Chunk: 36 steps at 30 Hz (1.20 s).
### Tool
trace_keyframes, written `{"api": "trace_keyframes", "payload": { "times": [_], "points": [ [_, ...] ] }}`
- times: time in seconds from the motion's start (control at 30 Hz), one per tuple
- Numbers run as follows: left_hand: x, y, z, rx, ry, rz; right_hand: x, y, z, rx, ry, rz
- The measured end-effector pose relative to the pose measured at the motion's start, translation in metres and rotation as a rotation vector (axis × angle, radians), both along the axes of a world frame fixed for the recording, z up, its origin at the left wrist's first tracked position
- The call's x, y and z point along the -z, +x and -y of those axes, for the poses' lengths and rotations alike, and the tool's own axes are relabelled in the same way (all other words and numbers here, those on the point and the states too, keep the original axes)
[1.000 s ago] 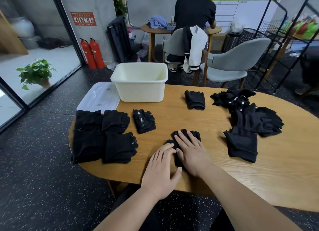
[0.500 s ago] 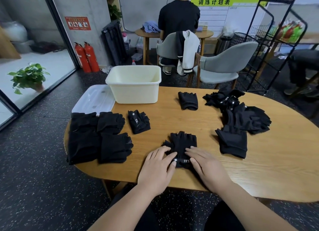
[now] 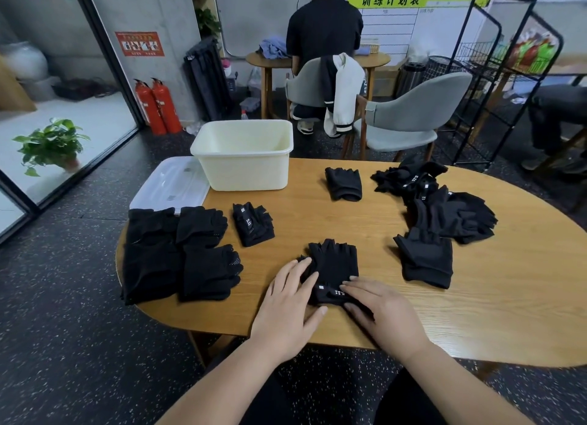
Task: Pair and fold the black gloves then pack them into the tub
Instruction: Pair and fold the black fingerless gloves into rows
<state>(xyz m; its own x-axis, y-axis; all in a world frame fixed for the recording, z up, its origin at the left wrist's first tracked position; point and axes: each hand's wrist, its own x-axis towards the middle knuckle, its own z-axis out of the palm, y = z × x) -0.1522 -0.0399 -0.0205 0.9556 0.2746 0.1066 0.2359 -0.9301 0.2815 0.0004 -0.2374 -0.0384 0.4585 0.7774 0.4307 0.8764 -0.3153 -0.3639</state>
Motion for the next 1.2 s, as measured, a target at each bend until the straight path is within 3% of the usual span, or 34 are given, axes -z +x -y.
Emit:
{"api": "trace_keyframes", "payload": {
  "times": [0.27,0.47,0.83,1.1,1.2],
  "points": [
    [0.005,-0.001,-0.002,0.019,-0.067,0.135,-0.003,-0.003,0.001,0.004,0.02,-0.002],
    [0.01,0.003,-0.005,-0.027,-0.141,0.272,-0.019,-0.013,0.011,0.126,-0.014,-0.244],
    [0.001,0.015,-0.004,-0.251,-0.369,0.243,-0.031,-0.012,0.0,0.278,0.067,-0.578],
    [-0.005,0.027,0.011,-0.302,-0.236,0.244,-0.031,-0.017,-0.015,0.459,0.074,-0.553],
    [-0.006,0.027,0.016,-0.241,-0.095,0.305,-0.028,-0.021,-0.024,0.545,0.024,-0.433]
  ]
}}
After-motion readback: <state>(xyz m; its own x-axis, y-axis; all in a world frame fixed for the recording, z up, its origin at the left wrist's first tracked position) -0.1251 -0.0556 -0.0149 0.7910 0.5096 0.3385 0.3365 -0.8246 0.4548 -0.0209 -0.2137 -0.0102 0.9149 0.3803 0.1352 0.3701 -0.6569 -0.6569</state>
